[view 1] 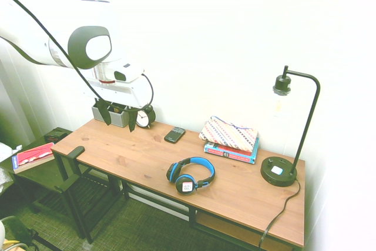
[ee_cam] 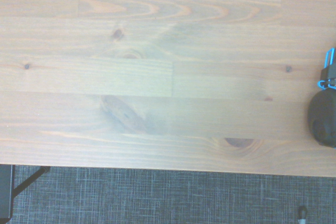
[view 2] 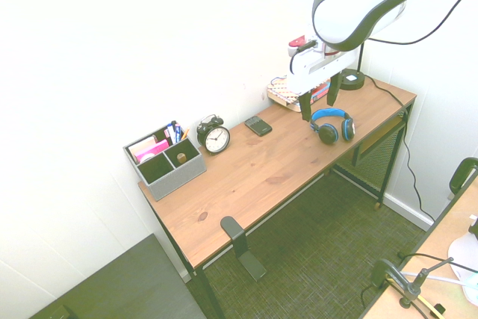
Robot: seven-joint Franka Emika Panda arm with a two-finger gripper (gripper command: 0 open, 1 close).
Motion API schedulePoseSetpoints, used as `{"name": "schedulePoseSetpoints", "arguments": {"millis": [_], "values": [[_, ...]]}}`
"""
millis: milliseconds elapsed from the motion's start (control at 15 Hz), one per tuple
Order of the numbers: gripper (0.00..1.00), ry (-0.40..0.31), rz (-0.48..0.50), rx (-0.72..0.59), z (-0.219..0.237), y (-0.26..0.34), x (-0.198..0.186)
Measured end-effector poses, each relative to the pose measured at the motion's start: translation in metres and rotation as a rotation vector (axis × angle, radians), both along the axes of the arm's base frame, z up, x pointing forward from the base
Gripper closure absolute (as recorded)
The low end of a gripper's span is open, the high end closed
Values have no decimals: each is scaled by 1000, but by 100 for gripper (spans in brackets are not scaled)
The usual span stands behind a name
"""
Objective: Hang the headphone
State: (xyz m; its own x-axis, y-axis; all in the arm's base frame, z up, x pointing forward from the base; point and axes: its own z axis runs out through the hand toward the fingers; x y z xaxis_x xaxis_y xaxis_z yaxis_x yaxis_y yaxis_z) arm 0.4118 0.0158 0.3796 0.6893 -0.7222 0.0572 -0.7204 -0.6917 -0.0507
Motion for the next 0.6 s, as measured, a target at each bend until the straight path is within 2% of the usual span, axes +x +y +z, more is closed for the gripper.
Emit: {"name": "schedulePoseSetpoints", "arguments": {"millis": [133, 200, 400, 600], "values": [[0, 18, -3, 2, -4, -2, 2], [0, 3, 25, 0, -3, -11, 8], [0, -76, 120, -23, 1, -86, 28], [0, -81, 208, -32, -5, -158, 51]]}}
